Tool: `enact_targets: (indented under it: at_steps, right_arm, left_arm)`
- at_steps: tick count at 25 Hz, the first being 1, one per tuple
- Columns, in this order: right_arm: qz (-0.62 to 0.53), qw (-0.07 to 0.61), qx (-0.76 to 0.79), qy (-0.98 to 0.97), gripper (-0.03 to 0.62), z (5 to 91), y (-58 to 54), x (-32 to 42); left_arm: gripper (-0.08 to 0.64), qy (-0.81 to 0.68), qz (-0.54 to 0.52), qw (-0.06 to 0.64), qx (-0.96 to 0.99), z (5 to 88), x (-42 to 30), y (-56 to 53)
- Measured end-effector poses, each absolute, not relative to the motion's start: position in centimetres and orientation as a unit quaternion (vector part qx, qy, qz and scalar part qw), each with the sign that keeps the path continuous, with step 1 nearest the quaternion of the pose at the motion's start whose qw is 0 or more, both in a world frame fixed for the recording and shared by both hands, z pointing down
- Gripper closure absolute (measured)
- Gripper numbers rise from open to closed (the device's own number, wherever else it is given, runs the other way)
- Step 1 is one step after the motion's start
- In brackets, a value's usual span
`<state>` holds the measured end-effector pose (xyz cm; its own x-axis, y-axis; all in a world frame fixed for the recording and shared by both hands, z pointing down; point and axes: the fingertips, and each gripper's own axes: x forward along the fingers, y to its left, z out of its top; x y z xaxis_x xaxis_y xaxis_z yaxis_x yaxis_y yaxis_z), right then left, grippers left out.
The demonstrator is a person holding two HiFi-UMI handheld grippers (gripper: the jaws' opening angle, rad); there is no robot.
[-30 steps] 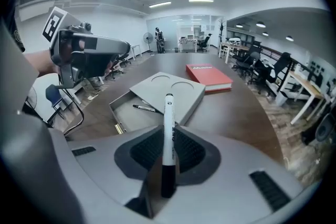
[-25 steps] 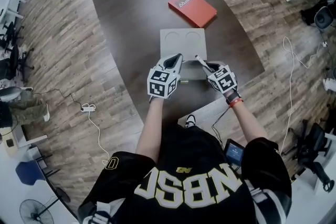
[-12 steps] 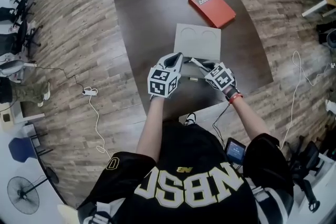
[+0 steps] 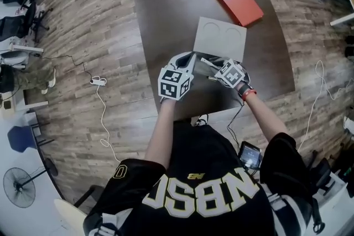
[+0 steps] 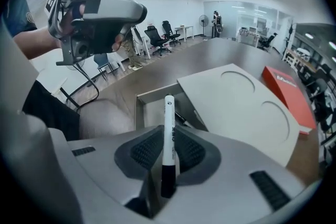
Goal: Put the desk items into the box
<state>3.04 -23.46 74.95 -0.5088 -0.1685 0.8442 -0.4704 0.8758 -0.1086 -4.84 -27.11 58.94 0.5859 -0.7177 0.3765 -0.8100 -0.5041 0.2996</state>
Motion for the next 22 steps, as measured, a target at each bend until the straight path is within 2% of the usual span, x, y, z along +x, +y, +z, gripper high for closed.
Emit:
enact_targets:
  at_steps: [11,18,22]
  right_arm:
    - [0.171,0.496,0.147,-0.839,0.516,77.9,-23.3,1.8]
    - [0.180,0.488,0.156,-0.840,0.514,77.3,-23.4,1.5]
    - [0.201,0.468,0.170,-0.843,0.456,77.1,-23.4,1.5]
  left_arm:
    - [0.546,-0.460,0.101,0.240,0.849,60.0,-6.0,-26.8]
    - [0.546,-0.464,0.100,0.241,0.847,59.8,-6.2,-26.6]
    - [0.546,-0.466,0.105,0.233,0.847,59.6,-6.0,-26.3]
